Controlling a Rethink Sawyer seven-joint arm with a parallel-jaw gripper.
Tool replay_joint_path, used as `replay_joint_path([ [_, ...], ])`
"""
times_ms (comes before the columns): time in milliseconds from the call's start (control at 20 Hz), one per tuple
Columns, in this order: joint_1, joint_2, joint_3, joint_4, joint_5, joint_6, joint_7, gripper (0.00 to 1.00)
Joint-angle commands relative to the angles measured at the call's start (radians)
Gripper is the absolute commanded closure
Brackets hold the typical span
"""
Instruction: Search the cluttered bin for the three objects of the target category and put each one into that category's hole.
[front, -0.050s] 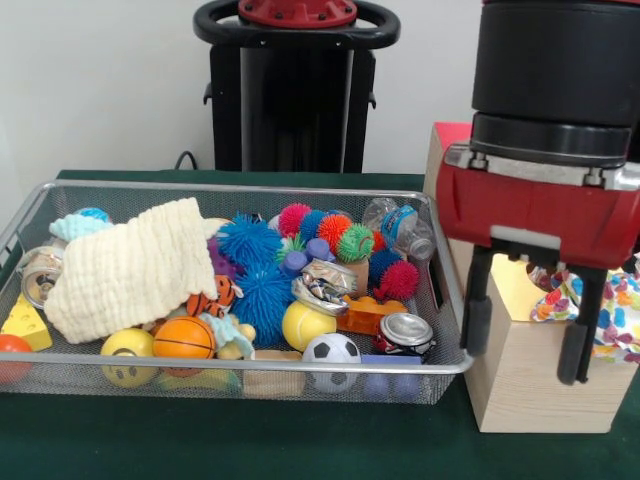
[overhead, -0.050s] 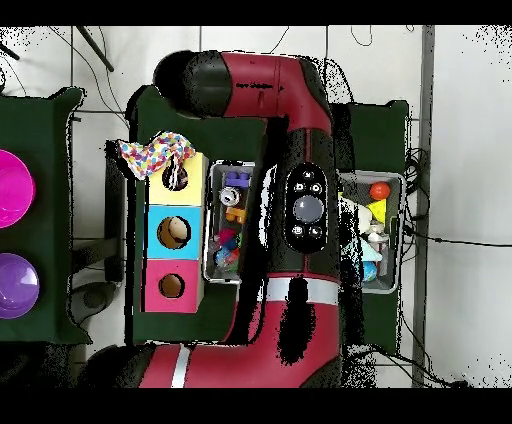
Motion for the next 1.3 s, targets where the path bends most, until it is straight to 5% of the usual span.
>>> replay_joint_path([
  [50, 0.019, 0.012, -0.042, 0.181, 0.042, -0.003, 0.325, 0.00],
  [750, 0.071, 0.026, -0.126, 0.139, 0.082, 0.061, 0.369, 0.00],
  [1300, 0.132, 0.077, -0.253, 0.082, 0.120, 0.131, 0.527, 0.00],
])
